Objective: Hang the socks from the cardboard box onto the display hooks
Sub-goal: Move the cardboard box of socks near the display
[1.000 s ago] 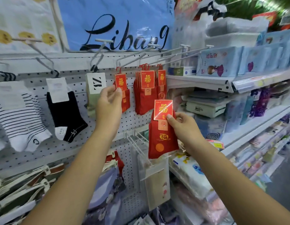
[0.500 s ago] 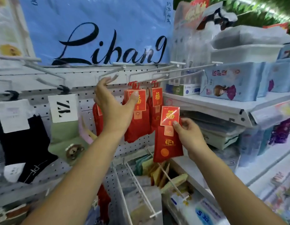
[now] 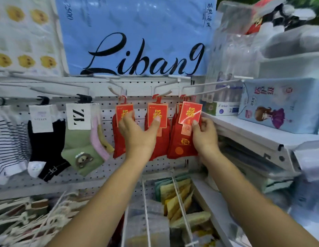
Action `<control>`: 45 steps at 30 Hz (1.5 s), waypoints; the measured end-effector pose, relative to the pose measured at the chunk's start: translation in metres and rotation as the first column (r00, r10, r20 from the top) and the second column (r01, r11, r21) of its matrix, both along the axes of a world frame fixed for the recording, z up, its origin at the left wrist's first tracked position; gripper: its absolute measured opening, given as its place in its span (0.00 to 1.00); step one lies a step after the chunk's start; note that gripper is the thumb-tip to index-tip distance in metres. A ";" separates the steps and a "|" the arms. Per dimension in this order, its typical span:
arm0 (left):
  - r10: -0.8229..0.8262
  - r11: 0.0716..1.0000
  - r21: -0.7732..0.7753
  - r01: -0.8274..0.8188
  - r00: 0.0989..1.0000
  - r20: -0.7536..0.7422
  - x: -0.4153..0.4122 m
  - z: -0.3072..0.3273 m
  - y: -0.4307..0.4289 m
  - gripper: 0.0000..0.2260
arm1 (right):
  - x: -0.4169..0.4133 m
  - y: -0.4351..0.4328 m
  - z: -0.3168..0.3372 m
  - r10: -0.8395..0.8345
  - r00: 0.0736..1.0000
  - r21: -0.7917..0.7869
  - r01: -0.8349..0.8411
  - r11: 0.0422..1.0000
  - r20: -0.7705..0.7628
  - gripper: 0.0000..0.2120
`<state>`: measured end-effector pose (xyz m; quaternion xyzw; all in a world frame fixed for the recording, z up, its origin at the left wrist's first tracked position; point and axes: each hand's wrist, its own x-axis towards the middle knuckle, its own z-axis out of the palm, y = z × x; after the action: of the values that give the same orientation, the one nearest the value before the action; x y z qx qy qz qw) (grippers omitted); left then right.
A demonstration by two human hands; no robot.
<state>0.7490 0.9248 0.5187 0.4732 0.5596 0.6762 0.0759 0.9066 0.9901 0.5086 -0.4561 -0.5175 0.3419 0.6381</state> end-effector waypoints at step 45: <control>-0.118 0.982 -0.185 0.048 0.913 -0.391 0.040 -0.001 -0.059 0.33 | 0.047 -0.014 -0.038 0.207 0.921 0.049 -0.235 0.971 0.331 0.20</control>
<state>0.7891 0.8659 0.5178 0.6166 0.5984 0.5107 0.0289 0.9541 0.9757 0.4703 -0.4160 -0.6777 0.3093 0.5215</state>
